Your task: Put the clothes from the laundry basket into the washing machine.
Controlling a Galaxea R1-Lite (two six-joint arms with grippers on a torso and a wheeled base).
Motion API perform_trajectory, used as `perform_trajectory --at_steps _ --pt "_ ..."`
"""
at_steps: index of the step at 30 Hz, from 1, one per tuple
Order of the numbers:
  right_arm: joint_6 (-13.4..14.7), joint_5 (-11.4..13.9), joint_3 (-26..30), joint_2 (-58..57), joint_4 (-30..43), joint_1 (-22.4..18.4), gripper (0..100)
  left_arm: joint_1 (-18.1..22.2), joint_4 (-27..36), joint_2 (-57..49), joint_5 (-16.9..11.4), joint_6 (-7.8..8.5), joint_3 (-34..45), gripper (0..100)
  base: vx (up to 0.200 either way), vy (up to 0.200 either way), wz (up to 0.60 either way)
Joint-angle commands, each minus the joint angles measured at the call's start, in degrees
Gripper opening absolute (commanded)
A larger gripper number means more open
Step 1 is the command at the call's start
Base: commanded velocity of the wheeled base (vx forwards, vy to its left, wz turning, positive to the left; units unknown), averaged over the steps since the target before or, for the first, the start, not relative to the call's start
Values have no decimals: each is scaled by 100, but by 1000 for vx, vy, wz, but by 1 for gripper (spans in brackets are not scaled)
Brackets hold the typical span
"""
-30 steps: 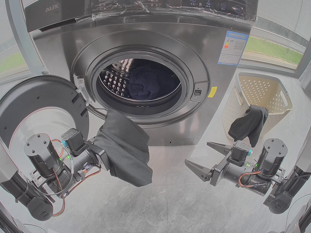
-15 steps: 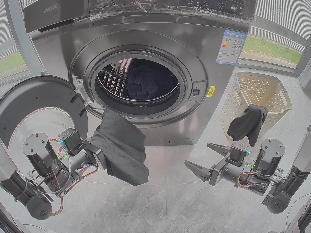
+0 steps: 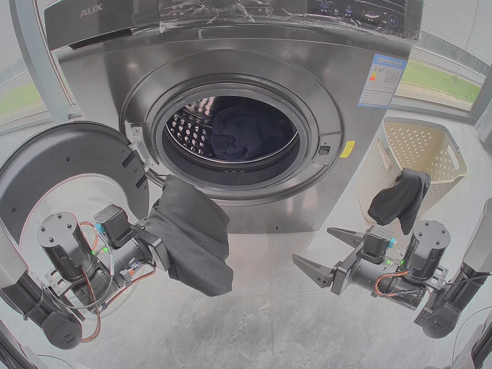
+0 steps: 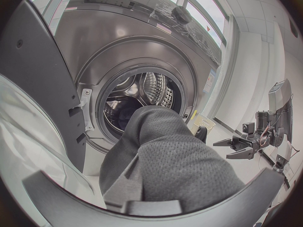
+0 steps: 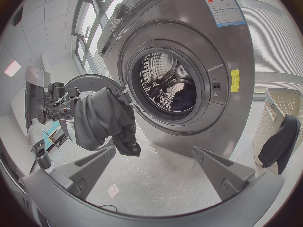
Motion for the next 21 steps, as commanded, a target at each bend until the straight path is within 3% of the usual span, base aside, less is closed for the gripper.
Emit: perform_trajectory --at_steps 1,10,21 --pt "-1 2 8 12 -1 6 100 12 -8 17 -6 18 -3 0 0 0 0" --pt "-1 -7 8 12 -1 32 100 -23 0 52 3 54 14 0 200 0 0" --pt "-1 -7 16 12 -1 58 100 -23 -8 96 3 54 14 0 0 0 0"
